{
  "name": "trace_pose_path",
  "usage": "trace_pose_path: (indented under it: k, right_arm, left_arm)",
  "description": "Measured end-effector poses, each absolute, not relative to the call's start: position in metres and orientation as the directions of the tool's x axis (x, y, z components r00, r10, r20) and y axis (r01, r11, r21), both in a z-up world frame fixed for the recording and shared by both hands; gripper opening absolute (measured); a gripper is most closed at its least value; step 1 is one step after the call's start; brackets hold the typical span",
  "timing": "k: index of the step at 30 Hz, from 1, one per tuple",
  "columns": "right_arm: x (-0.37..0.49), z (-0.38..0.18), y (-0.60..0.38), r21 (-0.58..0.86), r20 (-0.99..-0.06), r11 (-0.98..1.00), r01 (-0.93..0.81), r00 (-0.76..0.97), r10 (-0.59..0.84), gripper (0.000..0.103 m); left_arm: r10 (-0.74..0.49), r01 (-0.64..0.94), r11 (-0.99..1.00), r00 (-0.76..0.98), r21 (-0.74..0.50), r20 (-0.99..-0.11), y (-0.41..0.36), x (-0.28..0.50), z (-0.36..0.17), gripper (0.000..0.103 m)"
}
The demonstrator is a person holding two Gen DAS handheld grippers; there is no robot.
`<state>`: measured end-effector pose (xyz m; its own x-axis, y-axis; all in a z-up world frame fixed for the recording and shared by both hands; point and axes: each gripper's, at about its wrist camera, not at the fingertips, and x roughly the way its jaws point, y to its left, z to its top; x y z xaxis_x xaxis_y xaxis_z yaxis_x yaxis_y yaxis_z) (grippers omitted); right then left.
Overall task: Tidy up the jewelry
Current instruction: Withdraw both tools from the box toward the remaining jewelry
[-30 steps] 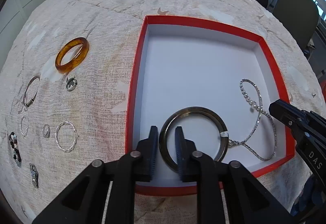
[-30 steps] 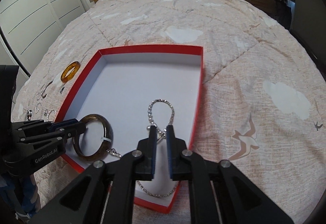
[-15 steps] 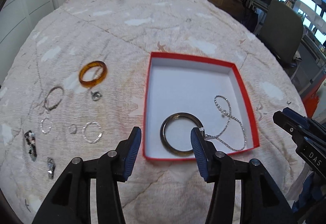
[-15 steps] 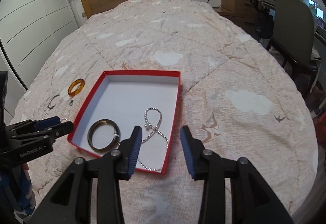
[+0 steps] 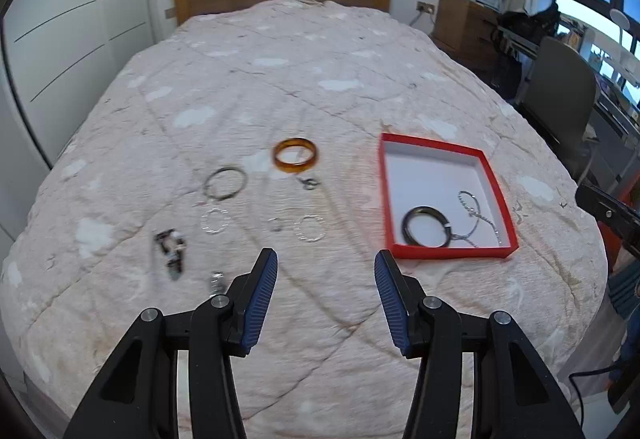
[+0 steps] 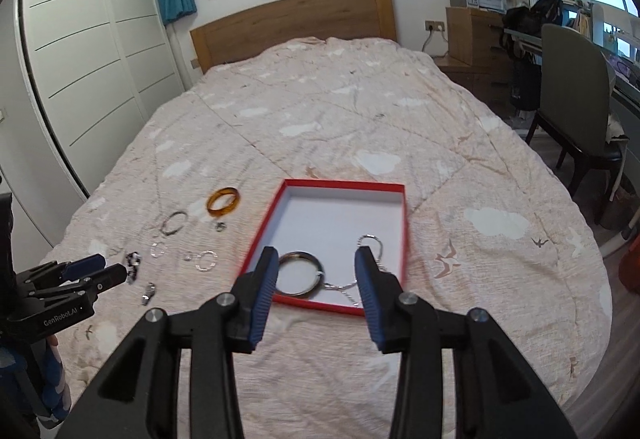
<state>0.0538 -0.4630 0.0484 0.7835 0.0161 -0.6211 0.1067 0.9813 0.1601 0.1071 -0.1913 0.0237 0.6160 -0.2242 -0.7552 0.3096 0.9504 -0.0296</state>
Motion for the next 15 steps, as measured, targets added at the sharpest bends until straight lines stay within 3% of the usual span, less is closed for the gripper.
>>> trace_pose_path:
  k: [15]
  right_arm:
    - [0.034, 0.08, -0.363, 0.151, -0.575, 0.988, -0.03, 0.811, 0.112, 0.038]
  left_arm:
    - [-0.097, 0.107, 0.994, 0.734, -0.027, -0.672, -0.039, 0.07, 0.042, 0.053]
